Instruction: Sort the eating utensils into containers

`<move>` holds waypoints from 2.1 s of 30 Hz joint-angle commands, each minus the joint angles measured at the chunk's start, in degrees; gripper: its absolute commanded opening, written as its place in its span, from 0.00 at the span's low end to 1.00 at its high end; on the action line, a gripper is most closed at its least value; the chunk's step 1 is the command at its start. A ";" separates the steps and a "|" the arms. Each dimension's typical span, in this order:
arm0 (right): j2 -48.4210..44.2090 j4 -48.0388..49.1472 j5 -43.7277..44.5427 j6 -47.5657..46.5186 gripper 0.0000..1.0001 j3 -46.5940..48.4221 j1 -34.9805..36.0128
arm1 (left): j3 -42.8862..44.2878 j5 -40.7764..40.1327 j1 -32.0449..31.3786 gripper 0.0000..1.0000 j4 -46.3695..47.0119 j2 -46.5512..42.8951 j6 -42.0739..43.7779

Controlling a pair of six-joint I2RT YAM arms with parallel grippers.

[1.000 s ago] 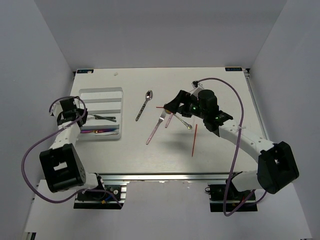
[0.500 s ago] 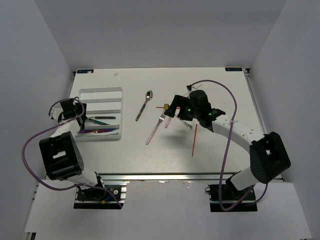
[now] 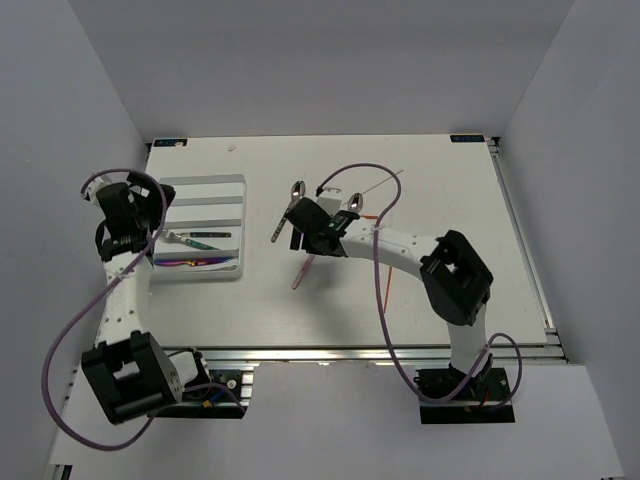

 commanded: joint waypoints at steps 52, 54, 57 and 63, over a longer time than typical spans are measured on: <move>-11.89 34.27 -33.02 -24.51 0.00 -8.48 2.45 | -18.58 25.27 -27.18 0.52 22.46 -7.81 -4.01; -12.06 34.80 -33.46 -24.51 0.00 -9.01 2.45 | -18.49 24.83 -27.18 0.68 23.07 -8.69 -4.36; -12.33 35.85 -34.69 -24.68 0.00 -9.53 2.36 | -17.96 25.00 -27.18 0.18 24.48 -8.70 -4.54; -13.64 35.86 -33.82 -24.95 0.00 -10.15 2.01 | -16.03 19.57 -27.18 0.00 21.50 -7.03 -5.24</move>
